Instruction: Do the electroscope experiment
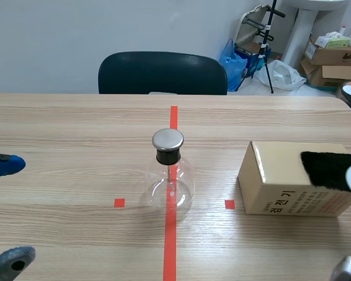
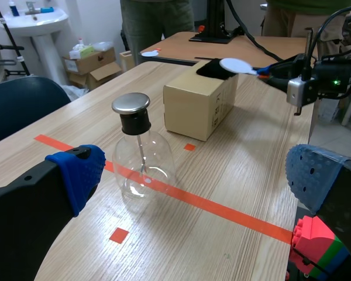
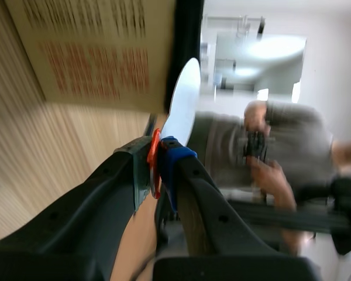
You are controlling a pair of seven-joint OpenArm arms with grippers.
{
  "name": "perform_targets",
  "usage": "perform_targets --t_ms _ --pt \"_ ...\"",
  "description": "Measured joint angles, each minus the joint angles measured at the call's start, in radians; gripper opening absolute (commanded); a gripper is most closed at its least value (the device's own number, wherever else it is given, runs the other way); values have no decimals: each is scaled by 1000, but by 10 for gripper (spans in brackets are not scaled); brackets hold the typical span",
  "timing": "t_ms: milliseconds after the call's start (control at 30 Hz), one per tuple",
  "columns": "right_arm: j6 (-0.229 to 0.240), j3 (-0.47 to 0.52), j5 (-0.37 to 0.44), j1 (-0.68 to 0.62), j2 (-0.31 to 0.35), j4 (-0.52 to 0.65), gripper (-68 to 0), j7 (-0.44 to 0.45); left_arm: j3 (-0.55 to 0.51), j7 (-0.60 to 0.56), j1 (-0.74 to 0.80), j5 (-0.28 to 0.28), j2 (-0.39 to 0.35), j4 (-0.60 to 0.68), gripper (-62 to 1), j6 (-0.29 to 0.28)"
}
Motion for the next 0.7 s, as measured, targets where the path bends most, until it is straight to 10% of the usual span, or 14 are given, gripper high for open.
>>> perform_targets --t_ms 100,233,367,533,633,700 --pt "-5 13 -31 -3 18 0 -665 228 0 0 0 0 0 0 14 0" --pt "-5 -6 -5 -2 -10 0 -665 -27 0 3 0 0 0 0 14 0" --pt "-5 20 -37 -8 16 0 -665 260 0 3 0 0 0 0 14 0" --pt "-1 -1 -11 -5 -8 0 -665 -9 0 3 0 1 0 0 14 0" --pt "-5 19 -35 -6 13 0 -665 246 0 3 0 3 0 0 14 -3" --pt "-1 4 -41 -5 4 0 -665 211 0 3 0 3 0 0 14 -3"
